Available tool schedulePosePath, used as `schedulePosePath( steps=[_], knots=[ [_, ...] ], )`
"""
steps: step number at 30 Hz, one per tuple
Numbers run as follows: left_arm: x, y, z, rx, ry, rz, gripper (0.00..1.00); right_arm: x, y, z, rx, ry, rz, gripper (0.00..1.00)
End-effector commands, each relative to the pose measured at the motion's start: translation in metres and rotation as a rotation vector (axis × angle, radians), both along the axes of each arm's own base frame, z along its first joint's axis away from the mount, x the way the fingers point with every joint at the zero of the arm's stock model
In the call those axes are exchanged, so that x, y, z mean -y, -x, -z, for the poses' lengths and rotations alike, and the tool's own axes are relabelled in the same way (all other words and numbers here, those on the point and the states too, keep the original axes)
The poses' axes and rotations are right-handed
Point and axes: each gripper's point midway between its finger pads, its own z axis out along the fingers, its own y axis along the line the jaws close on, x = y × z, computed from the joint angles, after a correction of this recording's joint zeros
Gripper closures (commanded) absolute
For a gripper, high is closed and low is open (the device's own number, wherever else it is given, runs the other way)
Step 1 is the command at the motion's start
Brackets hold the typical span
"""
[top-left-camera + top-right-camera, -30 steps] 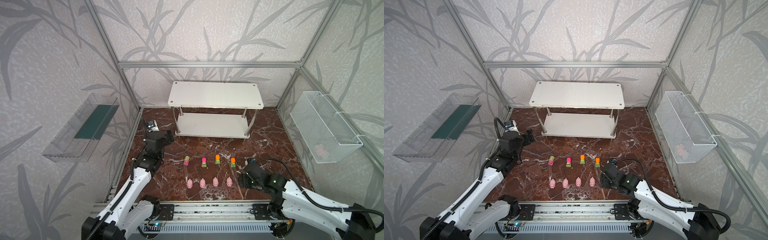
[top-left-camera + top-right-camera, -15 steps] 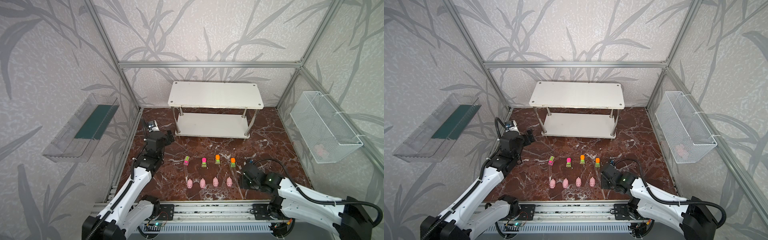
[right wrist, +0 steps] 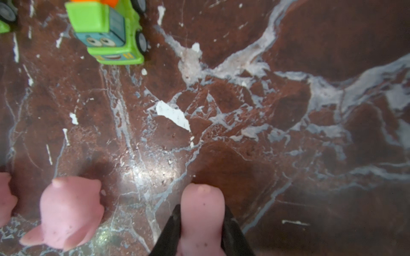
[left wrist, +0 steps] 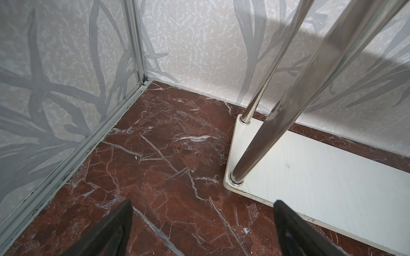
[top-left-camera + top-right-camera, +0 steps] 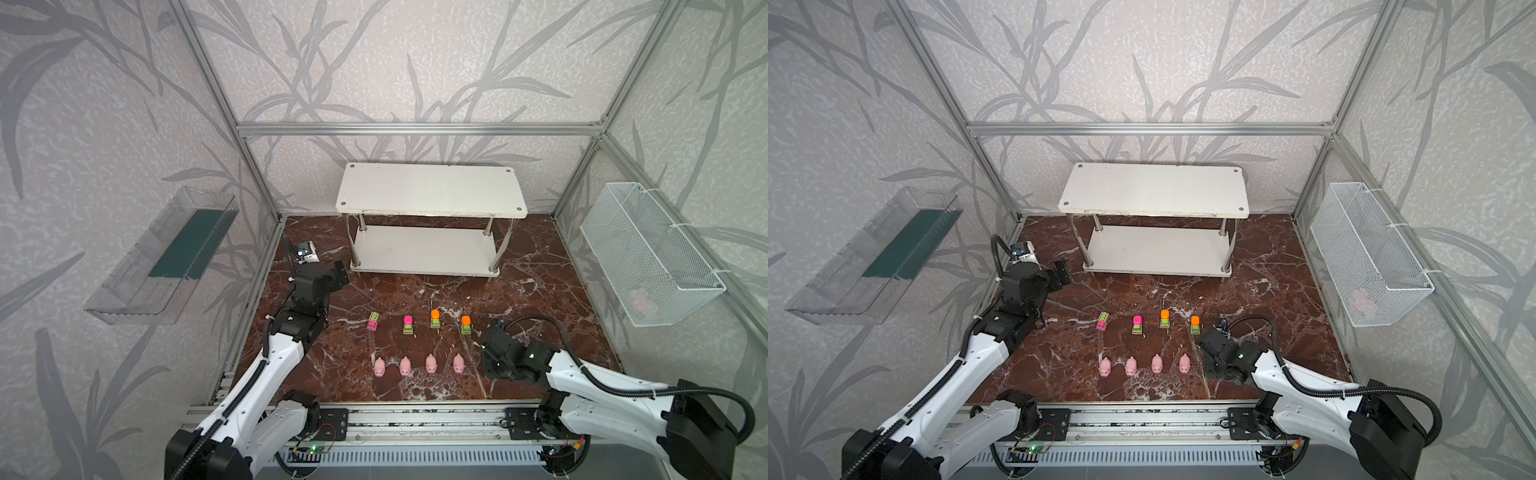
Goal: Place and organize the plastic toys onto the shelf
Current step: 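Close the right gripper on the pink pig and lift it, then carry the pink pig with the right gripper over the lower shelf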
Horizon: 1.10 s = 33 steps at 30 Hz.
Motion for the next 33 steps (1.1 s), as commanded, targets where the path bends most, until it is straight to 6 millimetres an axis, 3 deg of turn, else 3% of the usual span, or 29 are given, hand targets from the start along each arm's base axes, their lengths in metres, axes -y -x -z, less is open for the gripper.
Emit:
schedulePosePath(
  steps=[1,4,8,13,17,21,27,33],
  knots=[
    [0.001,-0.001,0.002,-0.001,0.013,-0.003,0.04,0.001,-0.012,-0.028,0.075,0.031,-0.025,0.72],
    [0.002,-0.001,0.001,0.001,0.016,0.0,0.04,-0.005,-0.031,-0.063,0.17,0.024,-0.054,0.72],
    [0.002,0.0,0.0,0.004,0.022,0.003,0.04,-0.023,-0.07,-0.107,0.255,-0.013,-0.113,0.72],
    [0.003,0.001,0.002,0.0,0.031,0.006,0.04,-0.042,-0.131,-0.137,0.335,-0.024,-0.137,0.71],
    [0.004,0.0,0.003,0.001,0.038,0.011,0.04,-0.045,-0.174,-0.14,0.367,-0.011,-0.117,0.71],
    [0.006,0.0,0.002,0.003,0.045,0.018,0.04,-0.041,-0.205,-0.133,0.397,-0.001,-0.1,0.71],
    [0.008,-0.001,0.006,-0.008,0.049,0.025,0.04,-0.025,-0.239,-0.121,0.433,0.027,-0.07,0.72],
    [0.006,0.0,0.006,-0.009,0.044,0.019,0.04,-0.023,-0.262,-0.124,0.474,0.025,-0.063,0.72]
  ],
)
